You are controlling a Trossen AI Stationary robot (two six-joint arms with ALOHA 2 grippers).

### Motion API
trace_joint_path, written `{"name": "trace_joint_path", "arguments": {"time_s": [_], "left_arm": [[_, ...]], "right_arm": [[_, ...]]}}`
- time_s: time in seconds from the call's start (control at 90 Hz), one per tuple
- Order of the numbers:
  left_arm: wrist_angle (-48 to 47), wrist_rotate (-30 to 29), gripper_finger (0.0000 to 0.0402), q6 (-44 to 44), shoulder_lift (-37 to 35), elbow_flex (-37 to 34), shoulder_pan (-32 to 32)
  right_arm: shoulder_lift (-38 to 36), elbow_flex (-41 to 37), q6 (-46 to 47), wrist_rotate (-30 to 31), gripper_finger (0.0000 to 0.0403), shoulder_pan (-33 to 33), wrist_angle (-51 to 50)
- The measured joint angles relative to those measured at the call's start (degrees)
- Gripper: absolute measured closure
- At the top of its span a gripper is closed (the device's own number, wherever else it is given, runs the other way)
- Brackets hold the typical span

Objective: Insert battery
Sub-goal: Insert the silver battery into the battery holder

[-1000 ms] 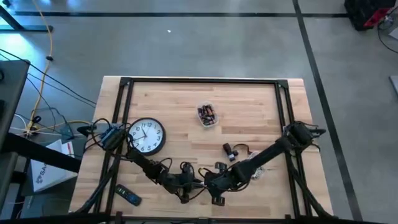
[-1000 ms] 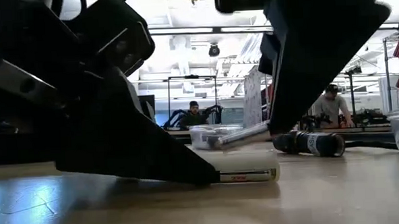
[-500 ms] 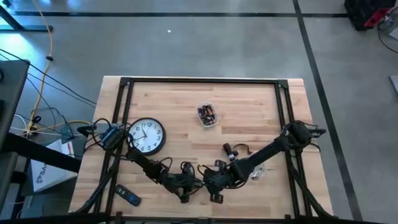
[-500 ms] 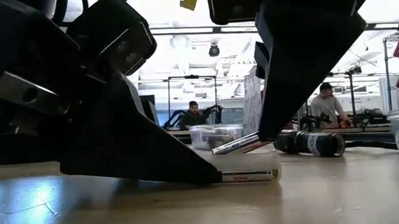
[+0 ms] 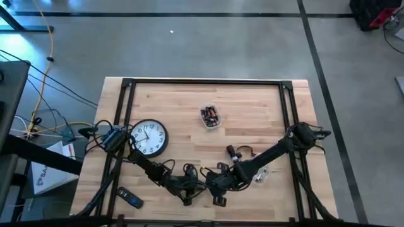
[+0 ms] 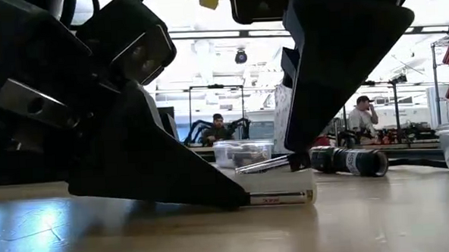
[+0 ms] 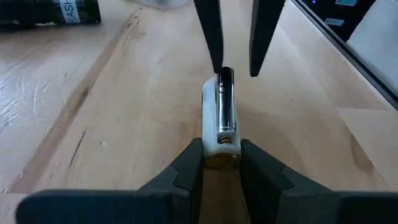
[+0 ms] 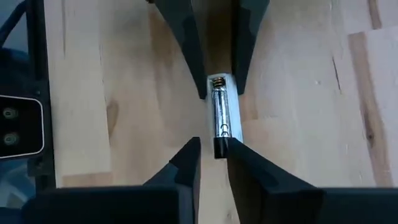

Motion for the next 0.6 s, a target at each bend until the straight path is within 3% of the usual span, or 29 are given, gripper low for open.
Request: {"name": "trace_joint_path", "arguments": {"time_s": [0.256,0.6], "left_arm": [[0.0,0.0,0.0337,-0.4,0.0,0.0,0.0],[0.0,0.0,0.0337,-0.5,0.0,0.0,0.0]], "right_arm": [[-0.1,0.0,-0.2,1.2,0.0346,-0.1,-0.1],[-0.4,2.2,-3.4,2.0,0.0346,1.1,-7.5]]}}
